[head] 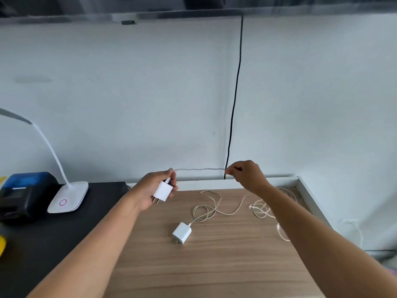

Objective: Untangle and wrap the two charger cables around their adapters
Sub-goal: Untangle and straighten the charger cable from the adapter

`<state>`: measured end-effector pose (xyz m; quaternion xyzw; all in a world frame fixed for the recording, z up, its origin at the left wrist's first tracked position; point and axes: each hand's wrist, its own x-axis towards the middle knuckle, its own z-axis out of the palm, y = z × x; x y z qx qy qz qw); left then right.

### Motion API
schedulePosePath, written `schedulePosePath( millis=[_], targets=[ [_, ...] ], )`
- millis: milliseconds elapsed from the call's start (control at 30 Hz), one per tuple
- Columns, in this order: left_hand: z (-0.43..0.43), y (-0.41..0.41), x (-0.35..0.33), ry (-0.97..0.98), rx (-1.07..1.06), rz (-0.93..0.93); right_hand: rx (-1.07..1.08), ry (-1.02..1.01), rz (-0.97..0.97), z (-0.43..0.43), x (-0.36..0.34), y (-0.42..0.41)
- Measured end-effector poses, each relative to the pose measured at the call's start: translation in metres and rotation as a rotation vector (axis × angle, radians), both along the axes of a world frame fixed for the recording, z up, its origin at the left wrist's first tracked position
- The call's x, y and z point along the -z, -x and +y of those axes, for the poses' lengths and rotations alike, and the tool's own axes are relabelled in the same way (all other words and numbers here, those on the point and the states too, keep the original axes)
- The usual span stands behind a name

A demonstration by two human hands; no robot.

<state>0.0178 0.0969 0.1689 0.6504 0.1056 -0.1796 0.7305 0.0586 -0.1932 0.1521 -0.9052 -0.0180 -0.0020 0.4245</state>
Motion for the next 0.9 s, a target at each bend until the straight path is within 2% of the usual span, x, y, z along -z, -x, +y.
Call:
schedulePosePath(
  millis=[333,500,600,700,833,900],
  targets=[
    [0.091,-0.002,-0.025,0.369,-0.325,-0.049,0.221,-0.061,-0.109,-0.028,-0.019,0.003],
    [0.105,-0.004,-0.031,0.429,-0.344,-0.094,0.339,0.018,-0.082,-0.023,-0.016,0.007],
    [0.088,-0.007,-0.034,0.378,-0.28,-0.133,0.307,0.121,-0.034,-0.002,-0.012,0.003],
    [0.064,-0.008,-0.038,0.218,-0.205,-0.178,0.151,0.206,0.031,0.021,-0.012,0.003],
    [0.032,-0.007,-0.042,0.094,-0.14,-0.213,-0.032,0.12,0.128,0.047,-0.021,0.009],
    [0.019,-0.007,-0.041,0.035,-0.12,-0.219,-0.131,0.145,0.158,0.056,-0.027,0.013]
  ],
)
